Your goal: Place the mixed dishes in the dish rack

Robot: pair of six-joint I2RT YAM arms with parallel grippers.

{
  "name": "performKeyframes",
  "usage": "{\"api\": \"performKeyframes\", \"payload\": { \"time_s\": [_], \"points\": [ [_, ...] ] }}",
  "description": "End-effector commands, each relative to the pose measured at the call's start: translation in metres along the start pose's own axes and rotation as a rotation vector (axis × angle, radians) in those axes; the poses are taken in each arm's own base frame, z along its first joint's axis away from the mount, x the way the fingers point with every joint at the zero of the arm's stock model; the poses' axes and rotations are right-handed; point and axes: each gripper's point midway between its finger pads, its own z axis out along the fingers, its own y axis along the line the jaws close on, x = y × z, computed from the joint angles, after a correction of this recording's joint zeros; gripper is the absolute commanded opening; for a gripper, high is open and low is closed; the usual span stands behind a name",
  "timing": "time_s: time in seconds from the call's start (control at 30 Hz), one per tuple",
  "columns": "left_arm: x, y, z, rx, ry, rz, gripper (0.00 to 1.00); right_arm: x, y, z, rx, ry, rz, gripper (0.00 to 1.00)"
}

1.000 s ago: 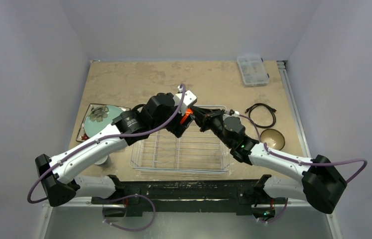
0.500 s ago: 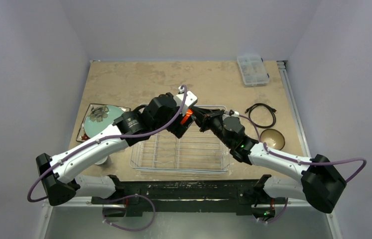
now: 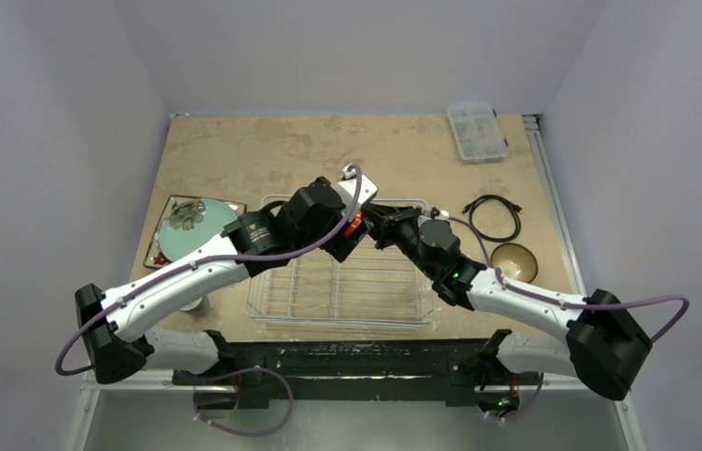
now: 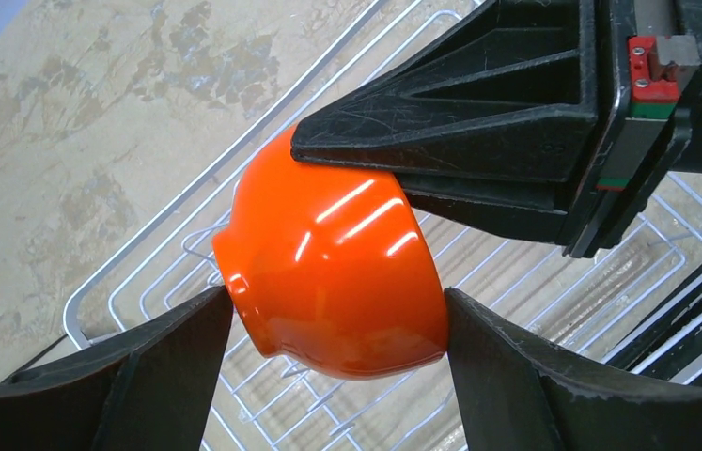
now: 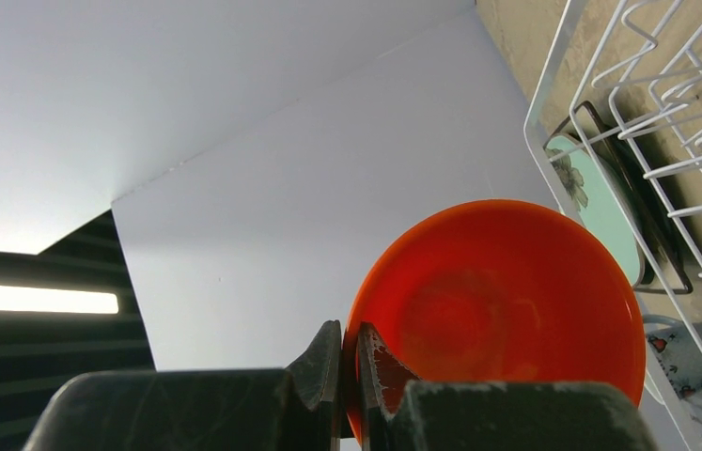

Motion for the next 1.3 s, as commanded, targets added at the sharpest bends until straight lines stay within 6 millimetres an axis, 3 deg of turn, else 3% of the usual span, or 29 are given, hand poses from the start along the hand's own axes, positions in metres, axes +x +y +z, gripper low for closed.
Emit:
{"api": "performKeyframes", "payload": {
  "time_s": [0.0, 0.1, 0.2, 0.3, 0.43, 0.6, 0.7, 0.8, 0.9, 0.97, 1.1, 1.17, 1.27],
  "points": [
    [-0.016, 0.008, -0.003, -0.045, -0.033, -0.01, 0.8, 0.026, 0.045, -0.002, -0.116, 0.073, 0.074, 0.0],
    [-0.014, 0.009, -0.002, -0.056, -0.025, -0.006, 0.74, 0.027, 0.046, -0.002, -0.117, 0.075, 0.074, 0.0],
    [-0.014, 0.011, -0.002, -0.073, -0.02, -0.002, 0.6, 0.027, 0.045, -0.001, -0.11, 0.073, 0.071, 0.0],
    [-0.014, 0.016, -0.003, -0.1, -0.018, -0.005, 0.37, 0.026, 0.043, -0.001, -0.104, 0.07, 0.07, 0.02],
    [-0.013, 0.023, -0.006, -0.134, -0.018, -0.008, 0.0, 0.022, 0.037, -0.004, -0.085, 0.059, 0.051, 0.13],
    [-0.014, 0.026, -0.008, -0.152, -0.036, -0.019, 0.0, 0.012, 0.023, -0.01, -0.034, 0.014, -0.007, 0.27],
    [-0.014, 0.028, -0.008, -0.165, -0.044, -0.028, 0.0, 0.006, 0.007, -0.017, 0.051, -0.013, -0.095, 0.43],
    [-0.013, 0.03, -0.007, -0.179, -0.046, -0.034, 0.0, -0.016, -0.01, -0.033, 0.128, -0.092, -0.217, 0.59],
    [-0.012, 0.03, -0.007, -0.183, -0.044, -0.033, 0.0, -0.053, -0.013, -0.061, 0.184, -0.242, -0.391, 0.65],
    [-0.012, 0.031, -0.006, -0.184, -0.045, -0.035, 0.0, -0.079, 0.004, -0.083, 0.174, -0.374, -0.568, 0.64],
    [-0.01, 0.028, -0.003, -0.175, -0.03, -0.027, 0.0, -0.127, 0.064, -0.135, 0.236, -0.645, -1.076, 0.63],
    [-0.009, 0.025, -0.001, -0.162, -0.031, -0.025, 0.0, -0.138, 0.088, -0.154, 0.327, -0.732, -1.27, 0.64],
    [-0.007, 0.018, 0.004, -0.157, -0.017, -0.008, 0.0, -0.15, 0.101, -0.174, 0.531, -0.793, -1.452, 0.66]
  ]
}}
